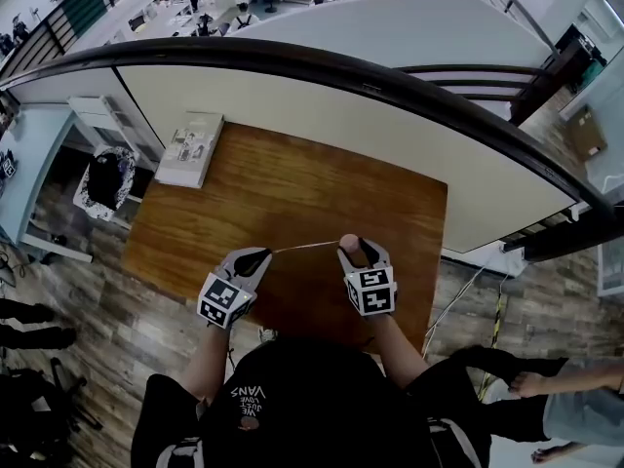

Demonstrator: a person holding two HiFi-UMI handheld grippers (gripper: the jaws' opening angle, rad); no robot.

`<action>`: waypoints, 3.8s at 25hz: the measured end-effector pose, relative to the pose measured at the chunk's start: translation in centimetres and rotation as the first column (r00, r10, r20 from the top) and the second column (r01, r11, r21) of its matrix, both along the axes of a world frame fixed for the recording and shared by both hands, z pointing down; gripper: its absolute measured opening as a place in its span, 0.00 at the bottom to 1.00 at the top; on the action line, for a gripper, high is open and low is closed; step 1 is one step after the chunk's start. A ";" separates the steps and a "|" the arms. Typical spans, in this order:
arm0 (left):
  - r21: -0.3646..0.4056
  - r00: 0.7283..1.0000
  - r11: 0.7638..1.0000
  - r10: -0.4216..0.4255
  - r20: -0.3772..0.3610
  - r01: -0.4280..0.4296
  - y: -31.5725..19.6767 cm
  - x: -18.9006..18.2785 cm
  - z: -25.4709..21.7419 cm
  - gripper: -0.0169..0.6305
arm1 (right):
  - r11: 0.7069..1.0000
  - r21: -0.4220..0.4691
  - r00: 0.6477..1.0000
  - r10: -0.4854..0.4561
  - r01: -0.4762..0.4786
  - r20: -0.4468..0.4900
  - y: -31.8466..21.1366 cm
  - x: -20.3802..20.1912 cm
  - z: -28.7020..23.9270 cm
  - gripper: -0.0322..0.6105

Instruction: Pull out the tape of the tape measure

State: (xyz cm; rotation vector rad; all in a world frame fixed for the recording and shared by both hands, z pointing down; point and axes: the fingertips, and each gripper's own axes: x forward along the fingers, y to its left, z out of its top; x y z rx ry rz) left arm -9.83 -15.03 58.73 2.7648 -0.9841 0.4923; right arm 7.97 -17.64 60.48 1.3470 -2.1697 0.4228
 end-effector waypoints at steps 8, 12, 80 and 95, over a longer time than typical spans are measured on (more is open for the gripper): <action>-0.027 0.999 0.999 -0.032 0.006 0.032 -1.7 0.5 0.8 0.05 | 0.999 -0.025 1.000 -0.026 0.026 -0.001 0.1 -0.7 0.5 0.39; -0.040 0.999 0.999 -0.035 0.013 0.036 -2.6 0.5 1.5 0.05 | 0.999 -0.038 1.000 -0.025 0.025 -0.002 -0.3 -0.5 1.1 0.39; -0.227 0.992 0.972 -0.041 0.121 0.068 -12.6 2.4 10.3 0.11 | 0.981 -0.144 0.991 0.132 -0.134 -0.019 -6.0 2.3 8.1 0.39; -0.127 0.986 0.978 -0.161 0.040 0.165 -7.4 -0.2 4.6 0.11 | 0.989 -0.028 0.989 0.145 -0.144 0.022 -2.1 1.6 2.2 0.26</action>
